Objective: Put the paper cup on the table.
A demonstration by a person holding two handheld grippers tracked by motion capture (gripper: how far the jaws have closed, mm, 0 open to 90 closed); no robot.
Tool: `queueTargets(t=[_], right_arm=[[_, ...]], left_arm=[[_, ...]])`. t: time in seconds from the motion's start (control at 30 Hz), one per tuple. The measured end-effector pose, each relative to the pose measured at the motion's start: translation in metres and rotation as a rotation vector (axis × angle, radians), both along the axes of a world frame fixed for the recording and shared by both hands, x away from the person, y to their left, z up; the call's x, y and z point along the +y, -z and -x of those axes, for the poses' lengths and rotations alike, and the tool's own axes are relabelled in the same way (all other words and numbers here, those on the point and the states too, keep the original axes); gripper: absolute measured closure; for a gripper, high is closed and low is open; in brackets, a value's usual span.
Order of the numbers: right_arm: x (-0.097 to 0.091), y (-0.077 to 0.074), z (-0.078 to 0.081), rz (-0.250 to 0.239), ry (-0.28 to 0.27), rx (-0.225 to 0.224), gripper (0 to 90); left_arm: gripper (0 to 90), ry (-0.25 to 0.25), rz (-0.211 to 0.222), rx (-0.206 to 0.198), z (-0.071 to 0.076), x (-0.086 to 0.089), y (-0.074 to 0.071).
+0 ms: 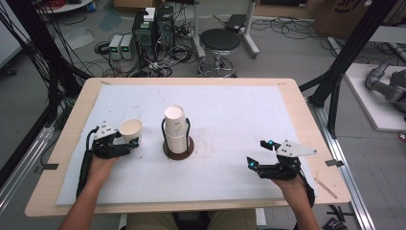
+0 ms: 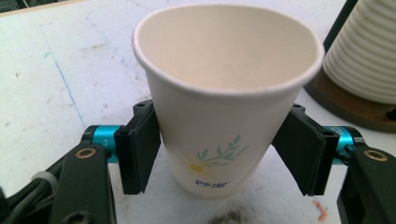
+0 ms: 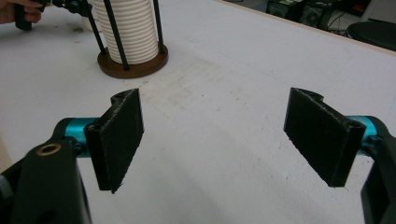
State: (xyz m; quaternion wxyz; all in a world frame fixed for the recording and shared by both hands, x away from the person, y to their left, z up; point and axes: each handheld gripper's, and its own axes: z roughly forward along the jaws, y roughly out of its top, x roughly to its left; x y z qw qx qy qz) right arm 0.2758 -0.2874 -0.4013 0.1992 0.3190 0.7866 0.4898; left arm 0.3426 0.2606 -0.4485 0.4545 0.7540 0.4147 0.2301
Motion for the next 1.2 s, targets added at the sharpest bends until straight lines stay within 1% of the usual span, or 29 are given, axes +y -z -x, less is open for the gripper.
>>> queueTargets(t=[0.1, 0.13, 0.17, 0.2, 0.23, 0.27, 0.3, 0.33, 0.37, 0.4, 0.43, 0.47, 0.5, 0.53, 0.57, 0.63, 0.67, 0.73, 0.77, 0.8, 0.87, 0.97, 1.0, 1.1, 1.2], right_arm=[[-0.001, 0.000, 0.001, -0.002, 0.005, 0.002, 20.3], [-0.001, 0.000, 0.001, 0.002, 0.005, -0.001, 20.3], [-0.001, 0.000, 0.002, 0.002, 0.005, 0.002, 20.3], [-0.001, -0.001, 0.002, 0.001, 0.007, 0.002, 20.3], [-0.001, -0.001, 0.002, 0.003, 0.008, 0.000, 20.3], [-0.001, 0.000, 0.002, 0.004, 0.007, -0.001, 20.3], [-0.001, 0.000, 0.003, 0.004, 0.012, 0.007, 20.3], [-0.002, 0.000, 0.003, 0.007, 0.013, 0.007, 20.3], [-0.002, 0.000, 0.003, 0.008, 0.013, 0.010, 20.3], [-0.002, 0.000, 0.003, 0.009, 0.015, 0.016, 20.3], [-0.003, 0.000, 0.004, 0.009, 0.018, 0.014, 20.3], [-0.003, -0.001, 0.004, 0.009, 0.018, 0.013, 20.3], [-0.003, -0.001, 0.004, 0.011, 0.017, 0.013, 20.3], [-0.003, -0.001, 0.004, 0.011, 0.017, 0.013, 20.3], [-0.004, -0.001, 0.005, 0.011, 0.021, 0.018, 20.3], [-0.004, -0.001, 0.005, 0.013, 0.026, 0.020, 20.3], [-0.004, -0.001, 0.005, 0.015, 0.028, 0.016, 20.3], [-0.004, -0.001, 0.005, 0.027, 0.035, 0.022, 20.3], [-0.004, 0.000, 0.005, 0.031, 0.041, 0.027, 20.3], [-0.004, 0.000, 0.005, 0.036, 0.048, 0.028, 20.3], [-0.003, 0.001, 0.005, 0.046, 0.062, 0.032, 20.3], [-0.003, 0.001, 0.005, 0.044, 0.066, 0.028, 20.3], [-0.003, 0.001, 0.005, 0.042, 0.068, 0.027, 20.2], [-0.004, 0.002, 0.007, 0.031, 0.077, 0.025, 20.2], [-0.005, 0.003, 0.008, 0.031, 0.083, 0.024, 20.3]], left_arm=[[31.6, 0.000, -0.005, 0.010, 0.001, 0.000, 0.001], [30.6, 0.000, 0.002, 0.021, 0.001, 0.000, 0.002], [29.0, 0.003, 0.001, 0.035, 0.001, 0.000, 0.003], [26.0, 0.003, 0.001, 0.035, 0.001, 0.000, 0.003], [22.1, -0.022, 0.019, 0.034, 0.003, -0.001, 0.002], [19.1, -0.020, 0.033, 0.037, 0.005, 0.001, 0.001], [17.5, -0.018, 0.047, 0.034, 0.007, 0.002, 0.000], [17.4, -0.018, 0.047, 0.034, 0.007, 0.002, 0.000], [17.2, -0.001, 0.073, 0.027, 0.013, 0.006, -0.003], [16.8, -0.001, 0.073, 0.027, 0.013, 0.006, -0.003], [16.8, -0.001, 0.080, 0.010, 0.020, 0.011, -0.007], [16.8, -0.001, 0.080, 0.010, 0.020, 0.011, -0.007], [16.8, -0.007, 0.098, -0.006, 0.028, 0.017, -0.012], [16.8, -0.007, 0.098, -0.006, 0.028, 0.017, -0.012], [16.8, -0.012, 0.116, -0.015, 0.032, 0.019, -0.014], [16.8, -0.005, 0.143, -0.039, 0.040, 0.023, -0.018], [16.8, 0.008, 0.165, -0.056, 0.044, 0.025, -0.020], [16.8, 0.027, 0.203, -0.097, 0.051, 0.026, -0.025], [16.8, 0.032, 0.216, -0.107, 0.053, 0.026, -0.026], [16.8, 0.041, 0.241, -0.131, 0.057, 0.025, -0.029], [16.8, 0.068, 0.277, -0.174, 0.063, 0.023, -0.033], [16.8, 0.107, 0.313, -0.211, 0.068, 0.017, -0.038], [16.8, 0.116, 0.322, -0.218, 0.069, 0.015, -0.038], [17.0, 0.133, 0.325, -0.227, 0.070, 0.008, -0.039], [17.0, 0.137, 0.312, -0.226, 0.071, 0.002, -0.039]])
